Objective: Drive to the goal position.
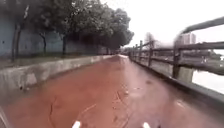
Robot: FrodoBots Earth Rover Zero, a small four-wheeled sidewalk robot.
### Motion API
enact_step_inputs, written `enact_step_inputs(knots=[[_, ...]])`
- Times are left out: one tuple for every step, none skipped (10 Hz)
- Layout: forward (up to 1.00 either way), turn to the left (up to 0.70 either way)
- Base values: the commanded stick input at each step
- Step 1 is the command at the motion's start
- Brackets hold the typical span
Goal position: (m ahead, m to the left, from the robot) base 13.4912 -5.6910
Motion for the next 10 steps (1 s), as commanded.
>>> enact_step_inputs(knots=[[0.50, 0.00], [0.50, 0.00], [0.50, 0.00], [0.50, 0.00], [0.50, 0.00], [0.50, 0.00], [0.50, 0.00], [0.50, 0.00], [0.50, 0.00], [0.50, 0.00]])
